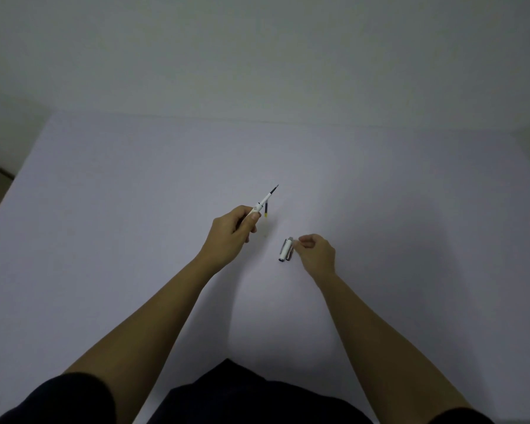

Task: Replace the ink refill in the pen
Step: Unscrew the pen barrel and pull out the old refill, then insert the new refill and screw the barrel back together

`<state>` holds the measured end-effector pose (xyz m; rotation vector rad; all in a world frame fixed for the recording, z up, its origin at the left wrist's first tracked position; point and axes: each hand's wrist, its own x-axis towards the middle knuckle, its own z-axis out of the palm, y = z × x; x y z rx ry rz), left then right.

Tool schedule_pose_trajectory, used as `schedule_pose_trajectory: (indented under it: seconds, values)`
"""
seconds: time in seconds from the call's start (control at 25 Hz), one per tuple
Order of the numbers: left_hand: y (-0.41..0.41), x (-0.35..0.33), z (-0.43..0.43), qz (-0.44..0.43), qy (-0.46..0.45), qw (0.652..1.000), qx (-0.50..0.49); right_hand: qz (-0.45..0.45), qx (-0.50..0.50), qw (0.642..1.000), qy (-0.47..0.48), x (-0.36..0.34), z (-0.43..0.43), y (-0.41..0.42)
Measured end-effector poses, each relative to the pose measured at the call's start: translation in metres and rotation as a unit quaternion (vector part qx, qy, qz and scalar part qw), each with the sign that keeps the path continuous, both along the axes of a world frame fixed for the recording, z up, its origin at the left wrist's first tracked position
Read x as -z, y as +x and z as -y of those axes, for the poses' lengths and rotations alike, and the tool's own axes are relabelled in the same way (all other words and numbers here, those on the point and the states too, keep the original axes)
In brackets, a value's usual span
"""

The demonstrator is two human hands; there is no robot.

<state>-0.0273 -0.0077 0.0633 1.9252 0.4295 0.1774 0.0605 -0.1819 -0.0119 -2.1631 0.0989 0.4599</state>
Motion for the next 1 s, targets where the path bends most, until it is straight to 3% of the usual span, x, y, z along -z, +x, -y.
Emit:
schedule_pose_trajectory:
  seconds: [0.12,0.24,0.32,0.56,0.72,0.84,1.0]
  values:
    - [0.002,0.0,0.001,0.006,0.0,1.0,0.002,0.034,-0.024,0.995,0.086,-0.03,-0.016,0.007]
    - [0.004,-0.002,0.006,0.013,0.005,1.0,0.006,0.0,-0.123,0.961,0.249,-0.071,-0.033,0.01]
    - [0.005,-0.002,0.009,0.018,0.009,1.0,0.007,0.002,-0.152,0.943,0.295,-0.089,-0.042,0.012]
    - [-0.001,0.012,0.003,-0.011,0.008,1.0,0.002,-0.006,-0.021,0.942,0.334,-0.1,-0.059,0.043]
    - [0.01,0.018,-0.011,-0.035,0.014,0.999,-0.038,0.034,0.028,0.979,0.197,-0.07,-0.063,0.066]
    - [0.028,0.018,-0.023,-0.03,0.009,0.998,-0.063,0.038,-0.021,0.998,0.055,-0.035,-0.064,0.068]
    - [0.05,0.02,-0.035,-0.027,0.003,0.997,-0.068,0.044,-0.062,0.997,-0.033,-0.005,-0.073,0.071]
